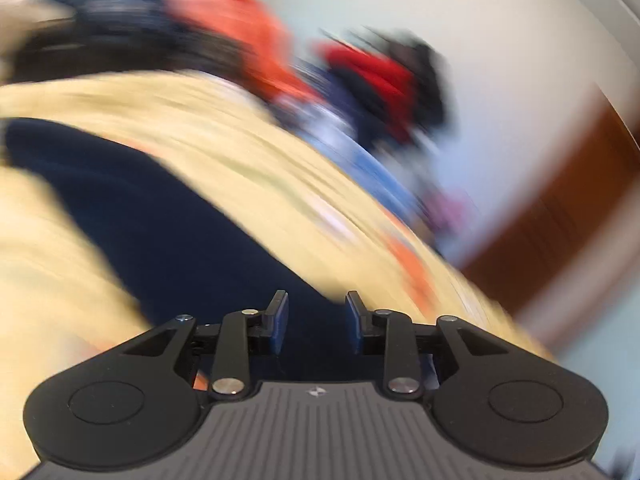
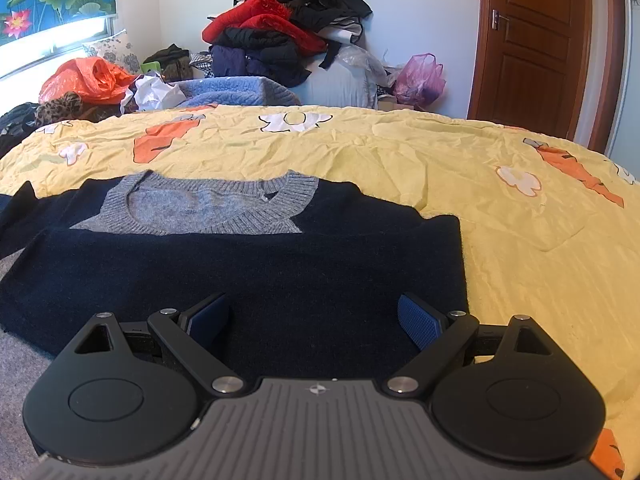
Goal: Fold small clothes
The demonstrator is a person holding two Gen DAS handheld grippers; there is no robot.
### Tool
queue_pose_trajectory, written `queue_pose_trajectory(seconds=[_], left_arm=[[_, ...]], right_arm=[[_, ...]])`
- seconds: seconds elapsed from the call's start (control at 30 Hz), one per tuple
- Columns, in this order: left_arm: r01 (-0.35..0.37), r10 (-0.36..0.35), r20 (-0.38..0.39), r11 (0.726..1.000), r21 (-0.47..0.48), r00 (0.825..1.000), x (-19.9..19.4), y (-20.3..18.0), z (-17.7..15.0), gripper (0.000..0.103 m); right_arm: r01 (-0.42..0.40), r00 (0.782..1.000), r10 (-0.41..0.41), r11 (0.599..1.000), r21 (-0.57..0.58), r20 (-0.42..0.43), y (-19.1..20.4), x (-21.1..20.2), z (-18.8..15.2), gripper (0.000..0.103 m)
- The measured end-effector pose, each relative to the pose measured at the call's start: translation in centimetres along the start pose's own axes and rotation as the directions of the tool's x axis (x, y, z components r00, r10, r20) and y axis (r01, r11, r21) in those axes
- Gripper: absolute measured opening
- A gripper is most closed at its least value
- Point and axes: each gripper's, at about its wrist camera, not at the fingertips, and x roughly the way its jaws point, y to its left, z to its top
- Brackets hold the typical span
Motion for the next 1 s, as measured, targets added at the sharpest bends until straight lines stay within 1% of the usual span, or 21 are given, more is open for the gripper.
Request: queue_pose_trajectory(seconds=[0.03,0.07,0.13,0.2,0.23,0.27,0.4,0.47,0.5,0.53,0.57,0.6,0.63,0.67,0.73,0.8,0.87,0.97,1.0], left_arm=[[-0.051,0.055,0.038,0.994,-0.092,0.998,-0.2,2.5,1.9,0.030],[-0.094,0.107,0.061,0.979,-0.181,0.992,-0.3,4.9,3.5,0.031],[-0.147,0.184,0.084,0.933,-0.329,0.979,-0.4,9.3,5.9,0.031],[-0.151,0.196,0.063,0.891,-0.429,0.979,0.0,12.6,7.1,0.031],[-0.138,0.183,0.053,0.876,-0.463,0.982,0.4,13.8,7.4,0.031],[-0.128,0.171,0.047,0.867,-0.481,0.984,0.7,14.5,7.6,0.031],[-0.132,0.176,0.036,0.843,-0.522,0.984,1.9,16.2,7.9,0.031],[-0.155,0.194,0.019,0.835,-0.528,0.981,2.6,16.2,8.2,0.031],[-0.161,0.196,0.011,0.836,-0.525,0.981,2.7,16.0,8.1,0.031],[-0.161,0.194,0.008,0.839,-0.519,0.981,2.4,15.9,8.1,0.031],[-0.159,0.189,0.009,0.847,-0.508,0.982,2.0,15.8,7.9,0.034],[-0.163,0.191,0.005,0.853,-0.497,0.982,1.8,15.5,7.8,0.047],[-0.167,0.195,0.006,0.856,-0.489,0.981,1.3,15.4,7.6,0.056],[-0.163,0.197,0.020,0.861,-0.483,0.980,0.9,15.2,7.5,0.070],[-0.164,0.212,0.051,0.867,-0.471,0.976,0.3,15.1,7.4,0.071],[-0.177,0.225,0.047,0.865,-0.470,0.973,0.6,15.5,7.6,0.071],[-0.178,0.222,0.035,0.859,-0.479,0.974,1.4,15.9,7.8,0.070],[-0.177,0.220,0.040,0.869,-0.462,0.975,2.3,15.6,7.9,0.070],[-0.186,0.231,0.043,0.870,-0.456,0.972,2.5,15.4,8.0,0.069]], right_arm=[[-0.001,1.000,0.001,1.000,0.000,0.000,0.0,0.0,0.0,0.092],[-0.001,1.000,0.001,1.000,0.000,0.000,0.0,0.0,0.0,0.092],[-0.003,1.000,0.003,1.000,0.002,0.001,0.0,0.0,0.0,0.093],[-0.005,1.000,0.005,1.000,0.004,0.002,-0.1,0.0,0.0,0.093],[-0.005,1.000,0.005,1.000,0.005,0.002,-0.1,0.0,0.0,0.093],[-0.005,1.000,0.005,1.000,0.005,0.002,-0.1,-0.1,0.0,0.093],[-0.005,1.000,0.005,1.000,0.005,0.002,-0.1,0.0,0.0,0.093],[-0.005,1.000,0.005,1.000,0.005,0.002,-0.1,0.0,0.0,0.093],[-0.005,1.000,0.005,1.000,0.005,0.002,-0.1,0.0,0.0,0.093],[-0.005,1.000,0.005,1.000,0.005,0.003,-0.1,0.0,0.0,0.093],[-0.005,1.000,0.005,1.000,0.006,0.003,-0.1,0.0,0.0,0.093],[-0.005,1.000,0.005,1.000,0.005,0.003,-0.1,0.0,0.0,0.093],[-0.005,1.000,0.005,1.000,0.005,0.003,-0.1,0.0,0.0,0.093],[-0.006,1.000,0.006,1.000,0.006,0.003,-0.1,0.0,0.0,0.093],[-0.006,1.000,0.006,1.000,0.006,0.003,-0.1,0.0,0.0,0.093],[-0.006,1.000,0.006,1.000,0.005,0.003,-0.1,0.0,-0.1,0.093],[-0.007,1.000,0.007,1.000,0.007,0.003,-0.1,0.0,-0.1,0.093],[-0.006,1.000,0.005,1.000,0.006,0.003,-0.1,0.0,-0.1,0.093],[-0.006,1.000,0.006,1.000,0.006,0.003,-0.1,0.0,-0.1,0.093]])
